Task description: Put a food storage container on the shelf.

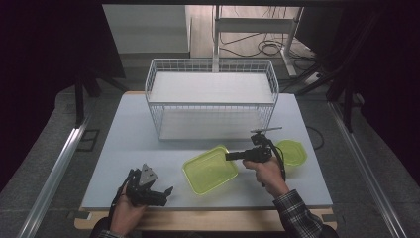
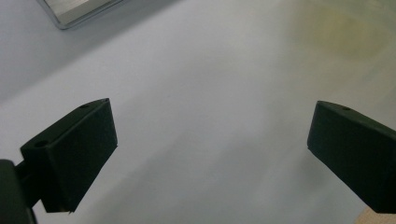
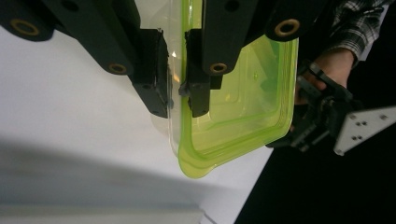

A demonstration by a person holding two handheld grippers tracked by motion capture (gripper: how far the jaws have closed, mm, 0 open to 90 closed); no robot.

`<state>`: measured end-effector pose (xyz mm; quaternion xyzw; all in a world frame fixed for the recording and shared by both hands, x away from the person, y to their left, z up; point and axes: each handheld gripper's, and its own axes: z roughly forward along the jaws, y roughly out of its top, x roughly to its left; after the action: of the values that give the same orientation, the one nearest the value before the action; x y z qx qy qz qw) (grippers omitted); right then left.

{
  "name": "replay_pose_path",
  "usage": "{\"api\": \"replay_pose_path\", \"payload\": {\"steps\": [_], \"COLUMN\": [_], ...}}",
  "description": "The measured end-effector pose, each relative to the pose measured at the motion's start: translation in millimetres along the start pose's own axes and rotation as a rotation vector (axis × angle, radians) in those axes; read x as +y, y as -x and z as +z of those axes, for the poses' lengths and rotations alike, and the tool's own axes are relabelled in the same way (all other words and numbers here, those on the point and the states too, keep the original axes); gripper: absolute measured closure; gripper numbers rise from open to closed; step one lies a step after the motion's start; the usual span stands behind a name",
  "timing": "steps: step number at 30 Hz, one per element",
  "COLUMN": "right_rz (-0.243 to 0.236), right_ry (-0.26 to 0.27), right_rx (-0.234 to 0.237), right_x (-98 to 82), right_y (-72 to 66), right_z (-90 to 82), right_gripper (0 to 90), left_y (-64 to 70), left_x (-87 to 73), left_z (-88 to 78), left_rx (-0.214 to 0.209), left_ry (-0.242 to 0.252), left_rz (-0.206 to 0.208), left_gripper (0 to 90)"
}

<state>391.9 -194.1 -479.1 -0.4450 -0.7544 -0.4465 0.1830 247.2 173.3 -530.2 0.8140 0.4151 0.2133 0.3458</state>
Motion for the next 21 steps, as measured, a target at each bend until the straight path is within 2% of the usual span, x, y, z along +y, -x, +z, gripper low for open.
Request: {"api": "replay_pose_path", "payload": {"steps": [6,21], "right_rz": [-0.019,-0.03], "right_ry": [0.033,0.099], "right_rx": [0.019,0.036], "right_x": [6.9,30.9], "right_y": [-6.6,-22.3], "right_z": [-9.1,-27.9], "right_gripper": [79.9,79.9], "left_y": [-0.1,1.7], "left_x": [0.0,0.4], "left_z": [0.0,0.8], "left_rx": [0.0,-0.001], "left_ry": [0.001,-0.016], "left_rz": [-0.001,0.003], "left_gripper": [1.1,1.1]}}
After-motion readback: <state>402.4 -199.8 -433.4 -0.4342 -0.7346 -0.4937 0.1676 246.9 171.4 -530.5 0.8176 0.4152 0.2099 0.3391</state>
